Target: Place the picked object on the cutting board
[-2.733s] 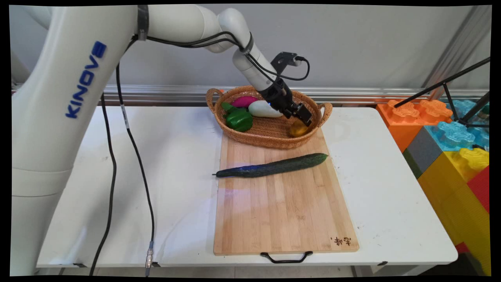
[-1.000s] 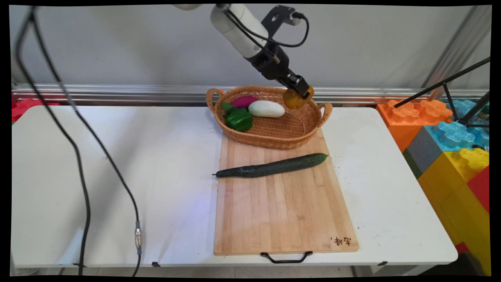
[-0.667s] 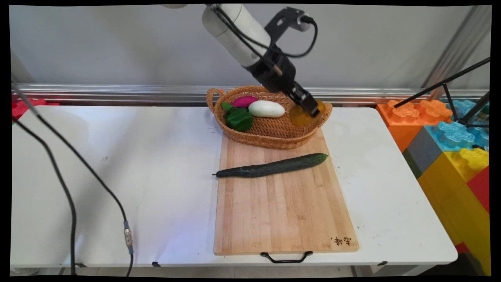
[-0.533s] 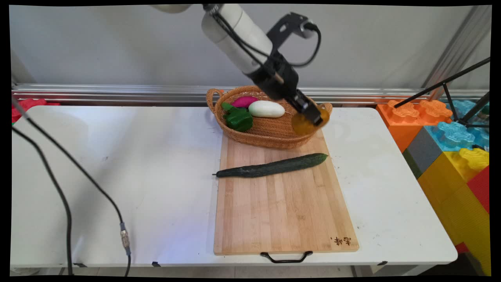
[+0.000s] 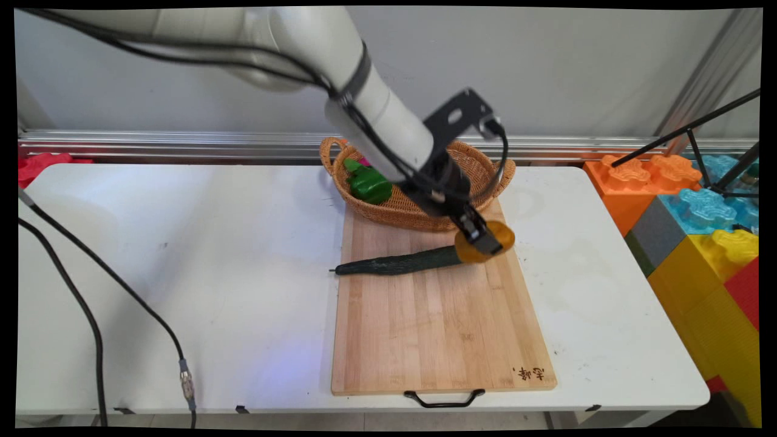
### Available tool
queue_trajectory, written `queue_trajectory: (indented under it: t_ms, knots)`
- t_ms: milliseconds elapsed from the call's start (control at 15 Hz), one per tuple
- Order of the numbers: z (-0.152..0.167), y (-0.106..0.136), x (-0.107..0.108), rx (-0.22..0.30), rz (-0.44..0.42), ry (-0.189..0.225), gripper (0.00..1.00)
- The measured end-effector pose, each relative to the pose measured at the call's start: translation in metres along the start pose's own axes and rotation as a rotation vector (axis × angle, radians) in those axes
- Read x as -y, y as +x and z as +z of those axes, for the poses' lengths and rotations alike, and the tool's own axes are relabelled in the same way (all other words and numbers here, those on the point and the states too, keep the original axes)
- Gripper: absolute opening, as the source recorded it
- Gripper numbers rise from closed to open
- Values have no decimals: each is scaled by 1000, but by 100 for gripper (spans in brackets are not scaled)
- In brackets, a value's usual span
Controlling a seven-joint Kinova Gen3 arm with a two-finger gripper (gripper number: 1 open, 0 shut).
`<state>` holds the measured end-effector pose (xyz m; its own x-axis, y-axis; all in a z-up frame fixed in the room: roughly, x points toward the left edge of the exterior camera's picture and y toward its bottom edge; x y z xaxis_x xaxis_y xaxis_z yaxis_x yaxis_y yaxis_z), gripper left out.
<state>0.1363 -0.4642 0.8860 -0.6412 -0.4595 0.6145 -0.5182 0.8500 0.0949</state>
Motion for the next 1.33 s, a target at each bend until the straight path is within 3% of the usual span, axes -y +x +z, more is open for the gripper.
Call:
queue_trajectory:
  t_ms: [667,1067,1133,1333]
  knots:
    - [70,-49,-14,58,65,16,0]
    - [85,-60,-11,76,82,11,0]
    - [85,-59,-11,77,86,9,100]
    - [81,-55,-11,71,90,-1,100]
